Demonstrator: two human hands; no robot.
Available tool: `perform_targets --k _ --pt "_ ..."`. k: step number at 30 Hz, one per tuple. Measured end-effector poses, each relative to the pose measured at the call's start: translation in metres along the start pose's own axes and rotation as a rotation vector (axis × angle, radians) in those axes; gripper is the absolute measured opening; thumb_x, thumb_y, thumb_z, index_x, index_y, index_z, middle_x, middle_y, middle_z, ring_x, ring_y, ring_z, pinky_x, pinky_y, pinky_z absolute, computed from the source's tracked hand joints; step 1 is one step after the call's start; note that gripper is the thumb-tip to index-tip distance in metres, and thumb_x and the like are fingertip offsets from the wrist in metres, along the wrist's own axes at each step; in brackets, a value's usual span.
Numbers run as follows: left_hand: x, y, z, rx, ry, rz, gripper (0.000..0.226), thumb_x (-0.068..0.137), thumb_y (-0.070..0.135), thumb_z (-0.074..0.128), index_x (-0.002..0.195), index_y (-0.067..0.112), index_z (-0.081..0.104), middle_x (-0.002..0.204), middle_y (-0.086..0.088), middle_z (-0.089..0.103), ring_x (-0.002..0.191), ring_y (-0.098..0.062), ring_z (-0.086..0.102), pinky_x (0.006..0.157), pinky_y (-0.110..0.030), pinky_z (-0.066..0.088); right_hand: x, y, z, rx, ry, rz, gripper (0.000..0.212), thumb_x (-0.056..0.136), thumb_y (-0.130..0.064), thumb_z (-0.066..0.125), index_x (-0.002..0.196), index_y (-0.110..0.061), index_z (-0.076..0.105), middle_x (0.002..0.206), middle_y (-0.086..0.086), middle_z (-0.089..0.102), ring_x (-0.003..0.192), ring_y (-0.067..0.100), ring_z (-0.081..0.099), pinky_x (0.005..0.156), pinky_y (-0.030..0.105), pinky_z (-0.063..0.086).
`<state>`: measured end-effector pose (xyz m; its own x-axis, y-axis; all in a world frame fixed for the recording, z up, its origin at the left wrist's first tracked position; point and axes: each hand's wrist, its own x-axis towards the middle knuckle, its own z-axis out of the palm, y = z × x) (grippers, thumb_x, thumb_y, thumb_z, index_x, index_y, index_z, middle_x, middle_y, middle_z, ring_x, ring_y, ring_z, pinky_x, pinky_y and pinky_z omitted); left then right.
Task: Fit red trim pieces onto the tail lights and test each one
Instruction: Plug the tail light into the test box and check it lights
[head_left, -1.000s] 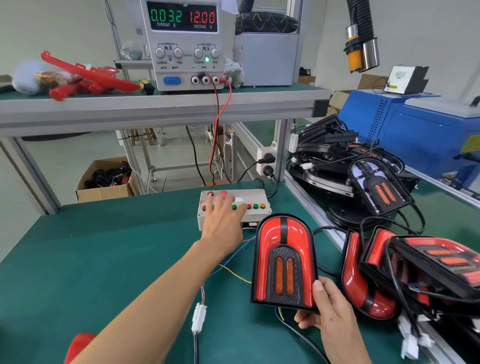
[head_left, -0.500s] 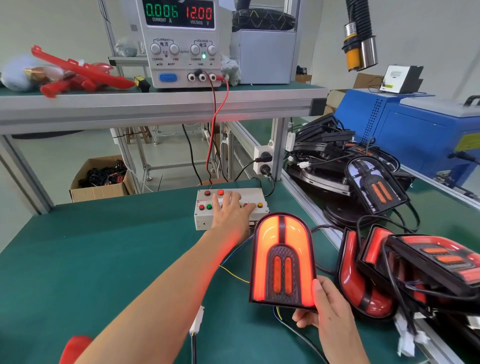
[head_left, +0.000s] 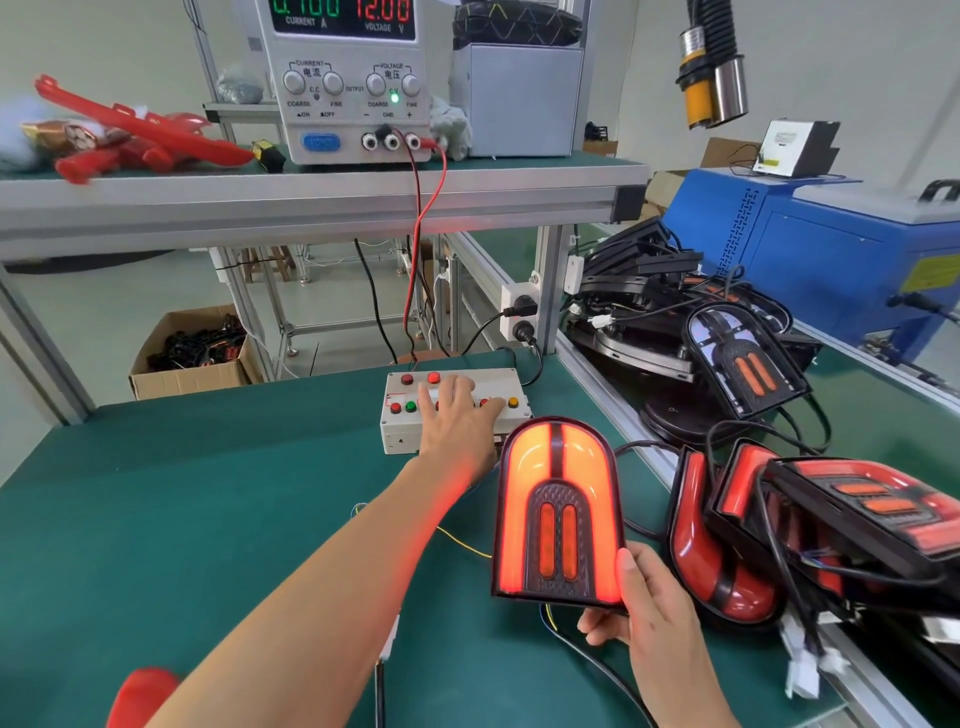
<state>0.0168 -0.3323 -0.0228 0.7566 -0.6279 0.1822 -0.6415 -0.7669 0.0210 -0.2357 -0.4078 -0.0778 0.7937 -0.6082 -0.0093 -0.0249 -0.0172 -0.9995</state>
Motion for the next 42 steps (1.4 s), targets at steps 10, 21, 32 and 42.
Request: perform_targets --k 10,21,32,42 --pt "-0.002 -0.005 -0.001 -0.034 -0.070 -0.023 0.066 0.094 0.034 0.064 0.152 0.040 0.034 0.152 -0.013 0.026 0.148 -0.035 0.011 0.119 -0.066 -0.001 -0.003 -0.005 0.001 -0.007 -0.002 0.006 0.028 0.106 -0.030 0.044 0.110 -0.013 0.066 0.077 0.017 0.073 0.059 0.030 0.068 0.053 0.033 0.055" --pt "-0.114 -0.055 -0.066 -0.797 0.268 -0.474 0.021 0.093 0.030 0.059 0.074 0.024 0.064 0.064 0.011 0.064 0.068 -0.012 0.059 0.059 -0.024 0.044 -0.008 -0.011 0.002 -0.049 0.047 0.021 0.025 0.101 -0.037 0.055 0.094 -0.019 0.071 0.079 0.013 0.074 0.053 0.030 0.065 0.052 0.040 0.051" --pt "-0.193 -0.057 -0.025 -0.803 -0.252 -0.549 0.041 0.092 0.046 0.062 0.066 0.015 0.056 0.057 0.004 0.053 0.054 -0.016 0.044 0.053 -0.023 0.039 -0.016 -0.028 0.011 -0.265 0.131 0.021 0.035 0.101 -0.047 0.053 0.081 -0.025 0.073 0.049 0.012 0.063 0.041 0.012 0.053 0.062 0.036 0.043" --pt "-0.195 -0.044 -0.037 -1.466 -0.252 -0.541 0.033 0.096 0.035 0.067 0.069 0.015 0.070 0.055 0.005 0.048 0.046 -0.011 0.042 0.047 -0.020 0.036 -0.031 -0.037 0.020 -0.294 0.365 -0.011 0.037 0.094 -0.041 0.067 0.127 -0.024 0.061 0.092 -0.004 0.063 0.084 0.017 0.062 0.088 0.040 0.043"
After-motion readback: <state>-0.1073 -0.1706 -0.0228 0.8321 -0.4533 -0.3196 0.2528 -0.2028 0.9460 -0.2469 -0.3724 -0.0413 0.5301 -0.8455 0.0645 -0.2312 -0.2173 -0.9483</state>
